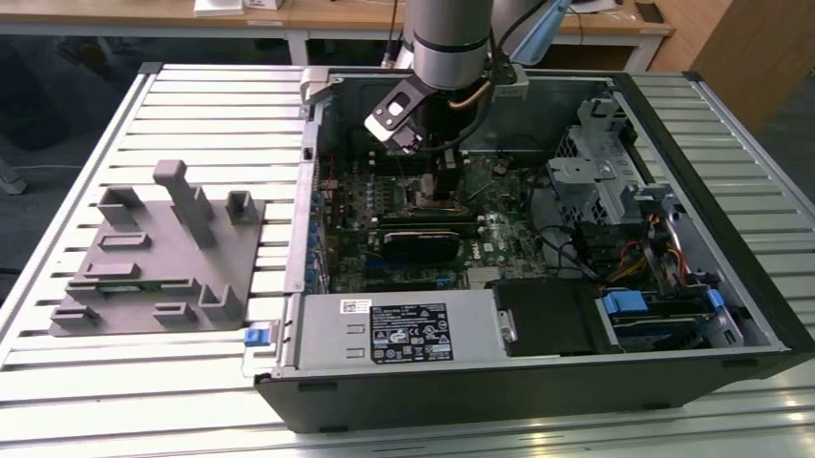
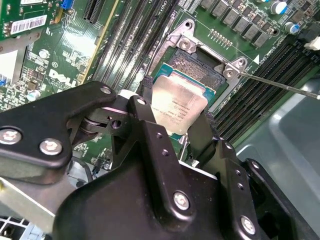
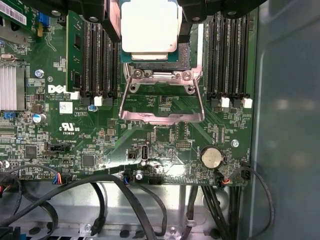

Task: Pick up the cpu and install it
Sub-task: 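Place the cpu into insertion slot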

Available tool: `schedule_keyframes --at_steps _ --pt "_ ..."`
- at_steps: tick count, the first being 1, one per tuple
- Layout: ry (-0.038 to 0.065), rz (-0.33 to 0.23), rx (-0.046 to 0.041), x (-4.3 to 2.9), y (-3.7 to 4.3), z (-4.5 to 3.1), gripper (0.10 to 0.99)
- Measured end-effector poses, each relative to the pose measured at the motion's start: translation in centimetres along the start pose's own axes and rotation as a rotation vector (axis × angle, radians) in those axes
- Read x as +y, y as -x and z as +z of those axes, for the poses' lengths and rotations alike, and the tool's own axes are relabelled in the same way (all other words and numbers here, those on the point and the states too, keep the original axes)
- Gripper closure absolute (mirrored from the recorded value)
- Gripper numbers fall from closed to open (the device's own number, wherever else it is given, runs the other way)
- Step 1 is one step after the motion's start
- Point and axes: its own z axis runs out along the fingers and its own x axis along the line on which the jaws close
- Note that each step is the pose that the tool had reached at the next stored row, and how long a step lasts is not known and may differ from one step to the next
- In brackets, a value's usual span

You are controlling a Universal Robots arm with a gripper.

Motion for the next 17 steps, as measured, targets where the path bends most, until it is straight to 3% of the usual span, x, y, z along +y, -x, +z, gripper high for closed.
schedule_keyframes --at_steps 17 --pt "0.000 0.000 0.0007 -0.03 0.00 0.60 0.553"
